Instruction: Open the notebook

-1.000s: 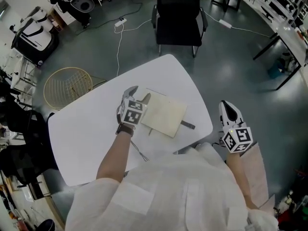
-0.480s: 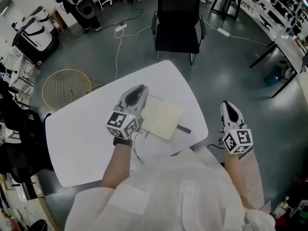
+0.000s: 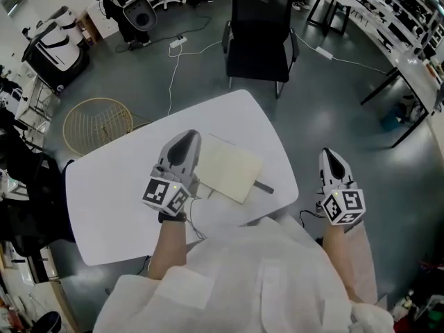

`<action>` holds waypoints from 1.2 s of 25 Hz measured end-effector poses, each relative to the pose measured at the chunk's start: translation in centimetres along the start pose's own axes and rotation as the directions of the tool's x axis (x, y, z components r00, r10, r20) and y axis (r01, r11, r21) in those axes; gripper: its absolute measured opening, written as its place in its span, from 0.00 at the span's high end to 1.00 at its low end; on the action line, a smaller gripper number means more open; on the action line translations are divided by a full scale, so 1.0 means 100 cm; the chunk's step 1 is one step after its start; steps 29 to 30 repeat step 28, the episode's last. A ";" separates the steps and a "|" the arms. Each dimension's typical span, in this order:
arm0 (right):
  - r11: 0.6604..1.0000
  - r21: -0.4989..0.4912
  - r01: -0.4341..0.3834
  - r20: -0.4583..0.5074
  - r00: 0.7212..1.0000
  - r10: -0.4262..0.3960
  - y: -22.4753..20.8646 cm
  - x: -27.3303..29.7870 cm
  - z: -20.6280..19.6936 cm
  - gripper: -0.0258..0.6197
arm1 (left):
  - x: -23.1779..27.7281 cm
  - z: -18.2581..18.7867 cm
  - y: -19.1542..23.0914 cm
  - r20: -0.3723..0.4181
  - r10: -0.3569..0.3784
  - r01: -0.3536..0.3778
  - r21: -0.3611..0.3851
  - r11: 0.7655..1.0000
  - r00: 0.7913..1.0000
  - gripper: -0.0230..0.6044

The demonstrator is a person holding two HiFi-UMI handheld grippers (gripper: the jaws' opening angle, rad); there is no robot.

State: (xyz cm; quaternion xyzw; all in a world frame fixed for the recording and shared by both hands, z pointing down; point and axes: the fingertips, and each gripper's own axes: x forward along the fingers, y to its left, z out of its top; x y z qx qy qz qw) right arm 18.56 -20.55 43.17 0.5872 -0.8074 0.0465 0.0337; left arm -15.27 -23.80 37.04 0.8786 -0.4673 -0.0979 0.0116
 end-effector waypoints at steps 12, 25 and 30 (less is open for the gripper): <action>0.998 -0.057 0.005 -0.013 1.000 -0.005 0.008 -0.009 0.004 0.96 | -0.017 0.002 -0.011 -0.009 -0.005 0.005 0.018 1.000 1.000 0.92; 0.998 -0.062 -0.004 0.000 1.000 0.004 0.008 -0.014 0.010 0.96 | -0.020 0.010 -0.017 0.003 -0.006 0.006 0.033 0.999 1.000 0.92; 0.998 -0.063 -0.009 -0.003 1.000 0.008 0.010 -0.015 0.008 0.96 | -0.022 0.008 -0.018 -0.007 -0.009 0.009 0.036 0.999 1.000 0.92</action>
